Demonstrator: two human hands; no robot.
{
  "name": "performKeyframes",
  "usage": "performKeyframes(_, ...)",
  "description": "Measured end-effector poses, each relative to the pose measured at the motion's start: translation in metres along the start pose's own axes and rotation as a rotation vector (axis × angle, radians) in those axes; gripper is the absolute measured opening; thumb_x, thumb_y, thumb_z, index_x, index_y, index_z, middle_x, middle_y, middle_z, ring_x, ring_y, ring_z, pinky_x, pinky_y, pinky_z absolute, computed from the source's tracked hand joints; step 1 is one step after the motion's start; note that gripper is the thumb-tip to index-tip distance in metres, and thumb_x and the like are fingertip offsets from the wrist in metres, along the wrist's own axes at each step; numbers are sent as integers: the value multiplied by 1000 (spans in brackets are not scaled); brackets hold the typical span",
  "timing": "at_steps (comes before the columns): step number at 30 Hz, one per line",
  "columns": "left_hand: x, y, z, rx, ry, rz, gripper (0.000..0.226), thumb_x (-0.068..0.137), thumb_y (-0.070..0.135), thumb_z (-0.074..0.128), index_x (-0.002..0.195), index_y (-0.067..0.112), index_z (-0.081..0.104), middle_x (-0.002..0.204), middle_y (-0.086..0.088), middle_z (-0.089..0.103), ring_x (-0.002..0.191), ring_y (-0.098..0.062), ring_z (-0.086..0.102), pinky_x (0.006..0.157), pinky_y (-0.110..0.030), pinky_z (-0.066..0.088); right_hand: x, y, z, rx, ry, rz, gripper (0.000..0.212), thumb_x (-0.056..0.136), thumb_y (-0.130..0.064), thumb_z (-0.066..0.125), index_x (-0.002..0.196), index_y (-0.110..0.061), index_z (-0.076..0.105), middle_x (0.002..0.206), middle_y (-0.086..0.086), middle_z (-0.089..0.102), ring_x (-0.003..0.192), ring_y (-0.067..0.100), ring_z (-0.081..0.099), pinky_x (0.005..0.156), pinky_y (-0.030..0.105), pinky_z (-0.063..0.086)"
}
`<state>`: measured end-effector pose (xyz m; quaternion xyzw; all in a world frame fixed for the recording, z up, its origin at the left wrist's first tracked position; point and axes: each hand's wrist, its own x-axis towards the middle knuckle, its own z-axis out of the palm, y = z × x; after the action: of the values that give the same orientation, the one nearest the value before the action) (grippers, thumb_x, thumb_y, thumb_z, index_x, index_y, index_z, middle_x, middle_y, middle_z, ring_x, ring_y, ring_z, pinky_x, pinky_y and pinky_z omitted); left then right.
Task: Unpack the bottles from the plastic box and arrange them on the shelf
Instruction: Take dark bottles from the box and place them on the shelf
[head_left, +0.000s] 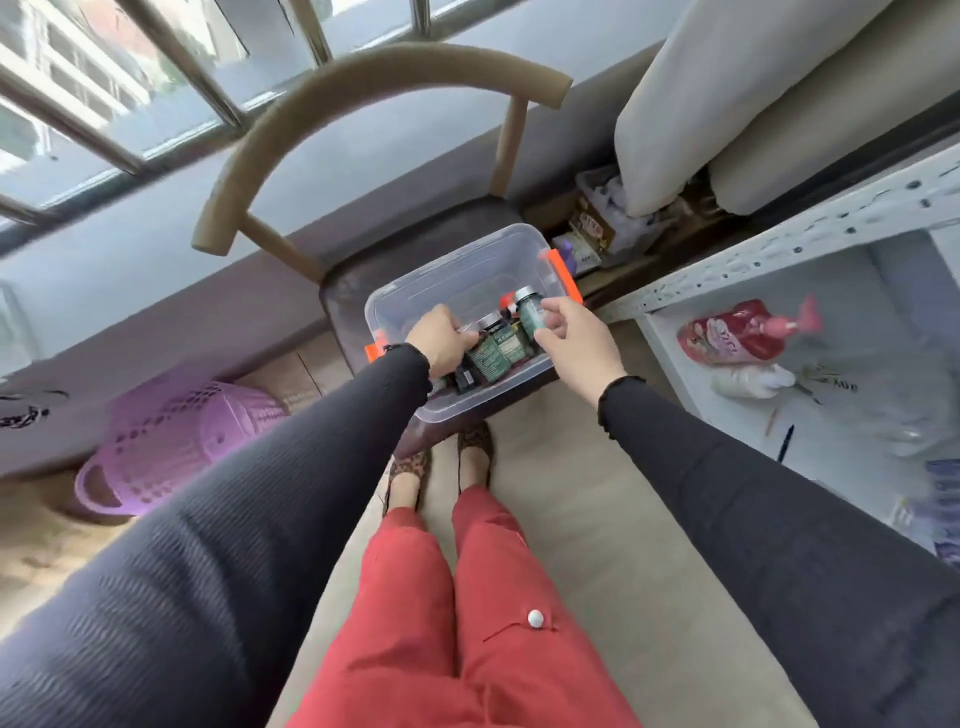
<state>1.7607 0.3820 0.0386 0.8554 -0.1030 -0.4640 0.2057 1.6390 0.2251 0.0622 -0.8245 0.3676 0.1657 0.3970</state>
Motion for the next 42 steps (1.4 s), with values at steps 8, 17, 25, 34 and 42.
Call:
performKeyframes(8, -15, -36, -39, 33, -40, 128, 34, 96, 27, 62, 125, 12, 54, 105, -3, 61, 90, -22, 59, 79, -36, 50, 51, -8, 49, -357, -171, 24, 66, 88, -40, 72, 143, -11, 49, 140, 12, 57, 126, 32, 57, 102, 41, 47)
performKeyframes(17, -44, -39, -60, -189, -40, 222, 25, 92, 35, 65, 109, 17, 59, 99, 2, 62, 87, -15, 58, 81, -31, 49, 31, -8, 54, -97, 17, 52, 76, 78, -39, 81, 140, -10, 49, 132, 12, 59, 121, 29, 57, 101, 41, 48)
performKeyframes(25, -120, 99, -44, -495, -326, 459, 26, 101, 31, 57, 115, 10, 53, 104, -6, 63, 95, -18, 63, 93, -37, 49, -112, 4, -75, 505, 350, 45, 54, 80, -26, 79, 125, -17, 50, 115, 2, 62, 103, 17, 62, 85, 30, 47)
performKeyframes(34, -281, 285, 120, -494, -646, 701, 36, 92, 35, 68, 117, 11, 58, 101, -8, 65, 84, -18, 63, 76, -32, 47, -338, 135, -202, 792, 815, 28, 51, 82, -26, 81, 124, -18, 54, 106, 0, 68, 87, 7, 64, 77, 25, 52)
performKeyframes(42, -440, 381, 359, -513, -937, 753, 28, 103, 34, 48, 119, 13, 57, 108, -13, 64, 95, -26, 65, 82, -43, 56, -549, 316, -263, 919, 1022, 64, 33, 92, -32, 71, 118, -21, 54, 102, 0, 66, 87, 9, 64, 84, 39, 57)
